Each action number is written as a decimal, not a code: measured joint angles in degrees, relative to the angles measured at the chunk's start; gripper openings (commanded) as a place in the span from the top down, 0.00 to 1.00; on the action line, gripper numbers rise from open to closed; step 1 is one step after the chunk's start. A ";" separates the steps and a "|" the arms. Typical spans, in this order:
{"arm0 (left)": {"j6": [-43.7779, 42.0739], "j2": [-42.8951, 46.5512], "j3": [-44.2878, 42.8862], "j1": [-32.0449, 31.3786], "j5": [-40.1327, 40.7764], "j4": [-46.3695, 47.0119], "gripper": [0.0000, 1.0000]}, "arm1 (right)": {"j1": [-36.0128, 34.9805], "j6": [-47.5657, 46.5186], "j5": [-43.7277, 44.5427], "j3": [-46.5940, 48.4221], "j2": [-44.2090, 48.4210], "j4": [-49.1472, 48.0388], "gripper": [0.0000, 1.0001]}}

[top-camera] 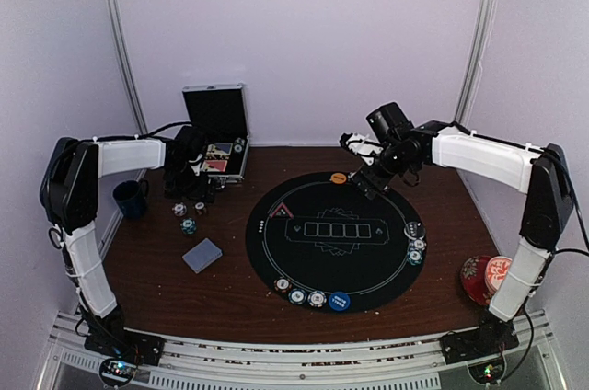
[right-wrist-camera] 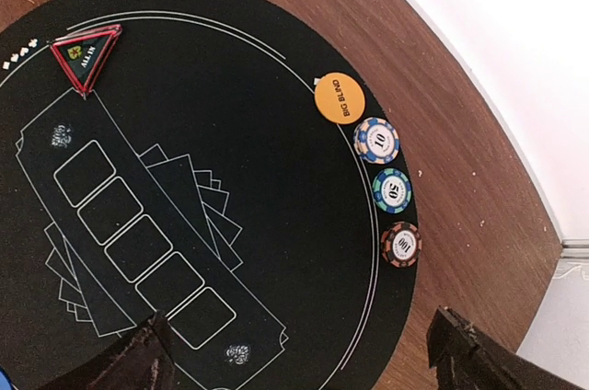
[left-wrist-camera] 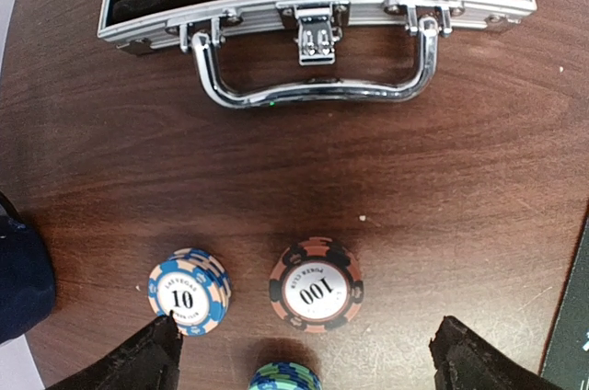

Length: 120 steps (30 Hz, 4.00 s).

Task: Distribute texas hold em gaming equipment
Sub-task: Pick up the pile of poker chips from the pile of poker chips, then place the poker chips pile on the poker table mat.

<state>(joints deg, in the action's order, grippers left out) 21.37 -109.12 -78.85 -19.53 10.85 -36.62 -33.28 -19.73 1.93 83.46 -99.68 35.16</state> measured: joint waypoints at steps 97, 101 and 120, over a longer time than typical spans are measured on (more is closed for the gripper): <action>-2.32 4.33 -4.28 -31.10 1.14 0.59 0.76 | 13.09 1.07 2.45 -2.14 0.63 -4.96 0.00; -1.53 -1.99 -12.28 -40.87 1.53 0.72 0.76 | 15.82 1.33 2.34 -2.38 1.01 -5.40 0.00; -0.02 -27.91 -33.05 -50.75 -0.63 -1.77 0.56 | 18.58 1.92 0.50 -2.95 2.19 -6.27 0.00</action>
<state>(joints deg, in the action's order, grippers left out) 21.34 -137.03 -111.90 -70.28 10.22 -38.39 -14.70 -17.80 2.44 80.51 -97.49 28.88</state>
